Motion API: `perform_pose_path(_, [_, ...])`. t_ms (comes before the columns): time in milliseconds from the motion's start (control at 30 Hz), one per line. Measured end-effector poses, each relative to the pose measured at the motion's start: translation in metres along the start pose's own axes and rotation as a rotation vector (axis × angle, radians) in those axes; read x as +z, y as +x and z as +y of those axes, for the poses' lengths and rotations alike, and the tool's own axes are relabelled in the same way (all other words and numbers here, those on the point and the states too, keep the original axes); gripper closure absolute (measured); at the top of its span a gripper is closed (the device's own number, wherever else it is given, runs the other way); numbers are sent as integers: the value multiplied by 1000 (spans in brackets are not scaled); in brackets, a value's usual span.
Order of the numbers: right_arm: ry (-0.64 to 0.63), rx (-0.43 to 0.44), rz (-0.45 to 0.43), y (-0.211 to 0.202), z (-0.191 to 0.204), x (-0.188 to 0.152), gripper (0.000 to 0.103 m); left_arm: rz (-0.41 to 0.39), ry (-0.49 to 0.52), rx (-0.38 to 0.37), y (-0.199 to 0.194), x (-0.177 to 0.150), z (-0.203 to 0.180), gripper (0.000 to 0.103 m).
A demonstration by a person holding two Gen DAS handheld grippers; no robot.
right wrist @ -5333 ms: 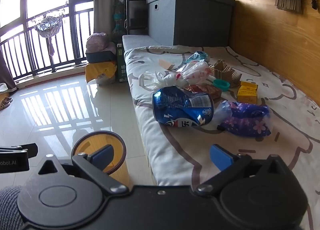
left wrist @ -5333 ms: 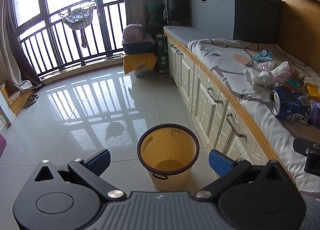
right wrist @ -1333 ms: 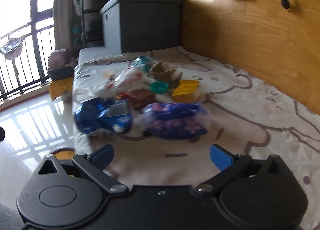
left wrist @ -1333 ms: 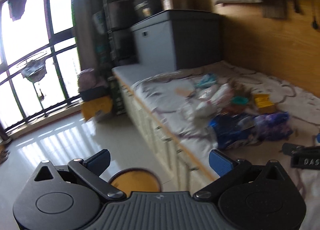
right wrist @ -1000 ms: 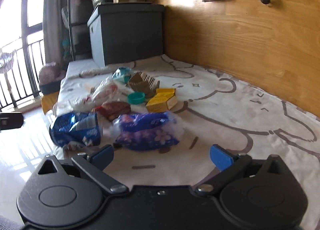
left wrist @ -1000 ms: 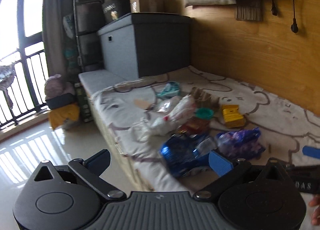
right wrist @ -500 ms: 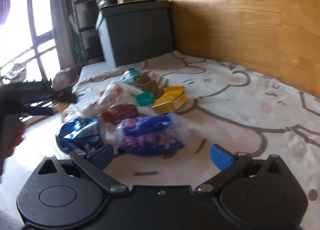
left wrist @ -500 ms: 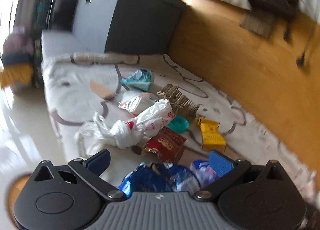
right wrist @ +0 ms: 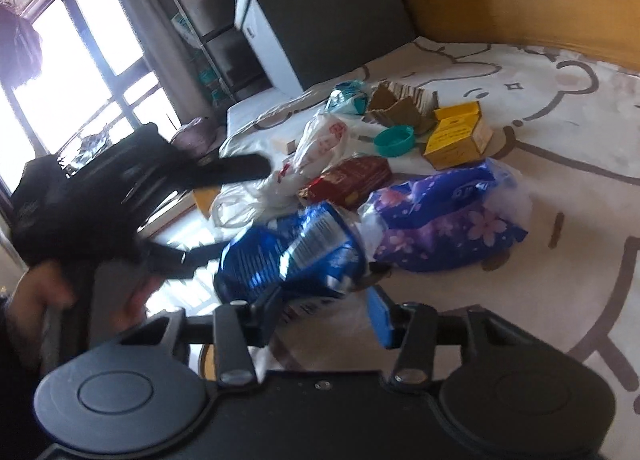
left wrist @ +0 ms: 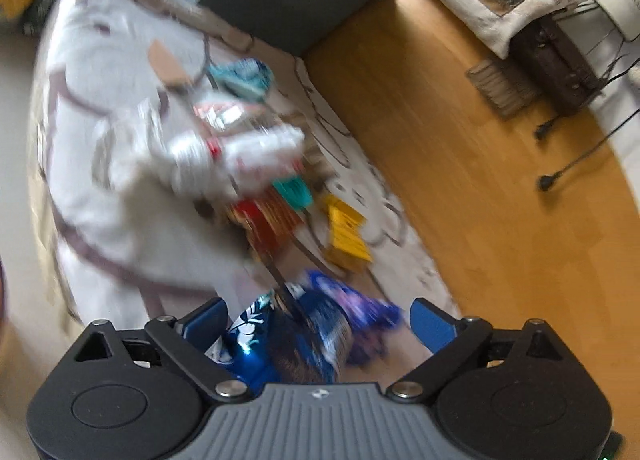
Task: Collect trash
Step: 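Move both tools to the mattress toward the blue can and purple bag, then grasp the blue Pepsi can with left tool while right tool grasps purple bag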
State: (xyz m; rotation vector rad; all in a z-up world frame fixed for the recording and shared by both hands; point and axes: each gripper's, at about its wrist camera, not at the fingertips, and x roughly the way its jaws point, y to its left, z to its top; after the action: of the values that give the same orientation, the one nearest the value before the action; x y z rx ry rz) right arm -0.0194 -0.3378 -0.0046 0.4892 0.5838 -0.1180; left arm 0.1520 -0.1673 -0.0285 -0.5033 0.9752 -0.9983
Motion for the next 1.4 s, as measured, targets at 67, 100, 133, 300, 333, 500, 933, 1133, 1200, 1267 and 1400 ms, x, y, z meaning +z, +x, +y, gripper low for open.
perform_pose_path(67, [14, -29, -17, -1, -4, 0, 59, 23, -2, -30, 0, -11, -2, 10])
perform_pose_path(100, [27, -40, -24, -3, -7, 1, 61, 38, -9, -52, 0, -15, -4, 13])
perform_pose_path(133, [41, -54, -27, -4, -10, 1, 63, 53, -17, -76, 2, -20, -6, 14])
perform_pose_path(300, [100, -114, -50, -14, -26, 3, 70, 94, -12, -153, 9, -43, -16, 30])
perform_pose_path(333, [94, -129, -46, -15, -28, 3, 70, 98, -21, -167, 10, -46, -15, 31])
perform_pose_path(500, [110, -141, -43, -18, -37, -1, 80, 103, -41, -156, 14, -48, -12, 39])
perform_pose_path(933, [-4, -146, -16, -17, -26, 0, 94, 92, -103, -58, 21, -50, 6, 75])
perform_pose_path(1133, [-46, -229, -78, -29, -38, 25, 71, 67, -24, -18, 15, -51, -5, 76])
perform_pose_path(1200, [-55, -253, -95, -31, -46, 37, 64, 45, 1, 1, 10, -51, -8, 76])
perform_pose_path(1267, [-64, -257, -105, -30, -52, 49, 48, 20, 21, 21, 3, -50, -11, 76])
perform_pose_path(1400, [-158, -228, -105, -17, -59, 68, 26, -28, 59, 60, -9, -47, -16, 76])
